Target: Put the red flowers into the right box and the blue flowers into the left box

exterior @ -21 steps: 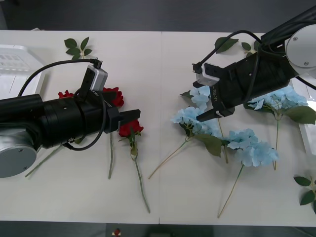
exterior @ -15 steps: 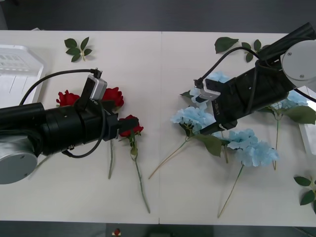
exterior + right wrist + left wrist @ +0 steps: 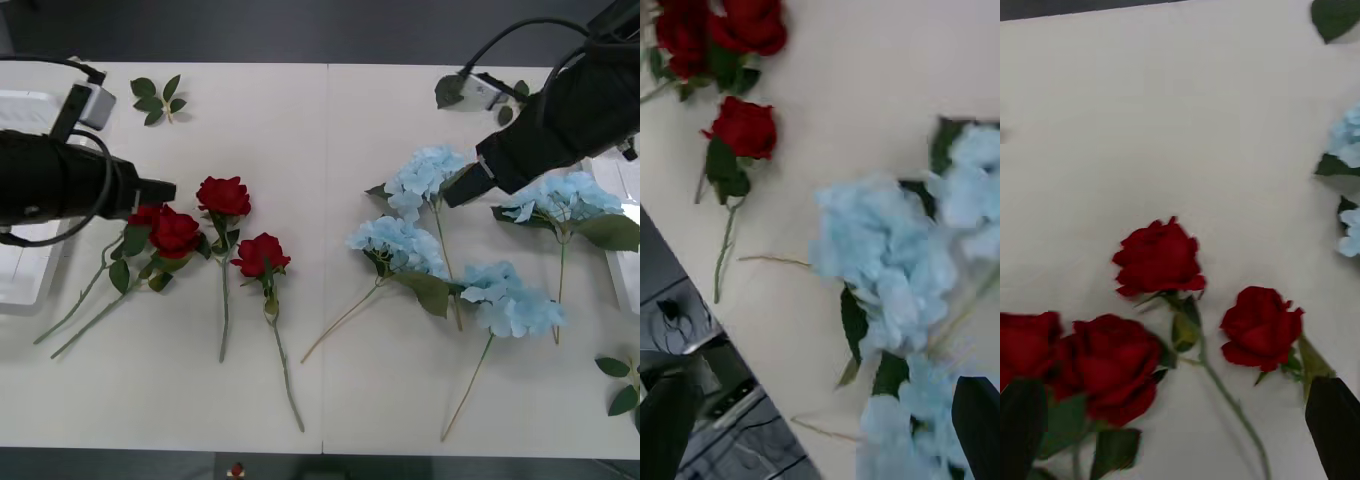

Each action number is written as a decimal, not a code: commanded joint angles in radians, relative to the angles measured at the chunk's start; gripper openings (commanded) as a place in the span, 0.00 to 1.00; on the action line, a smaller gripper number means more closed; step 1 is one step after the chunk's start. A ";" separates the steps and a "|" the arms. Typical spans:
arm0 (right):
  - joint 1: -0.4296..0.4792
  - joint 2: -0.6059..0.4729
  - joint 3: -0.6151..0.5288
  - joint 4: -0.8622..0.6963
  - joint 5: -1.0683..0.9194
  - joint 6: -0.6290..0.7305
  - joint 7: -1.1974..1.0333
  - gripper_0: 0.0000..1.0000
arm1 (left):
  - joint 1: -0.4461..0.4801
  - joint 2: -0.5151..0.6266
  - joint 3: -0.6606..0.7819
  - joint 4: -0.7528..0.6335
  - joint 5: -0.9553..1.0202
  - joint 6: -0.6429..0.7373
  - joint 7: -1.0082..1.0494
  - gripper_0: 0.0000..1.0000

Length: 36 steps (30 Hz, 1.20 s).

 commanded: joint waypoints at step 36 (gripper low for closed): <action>0.285 0.047 0.071 0.184 0.778 -0.352 -0.484 1.00 | -0.113 -0.215 -0.146 0.657 -0.159 -0.128 -0.452 0.74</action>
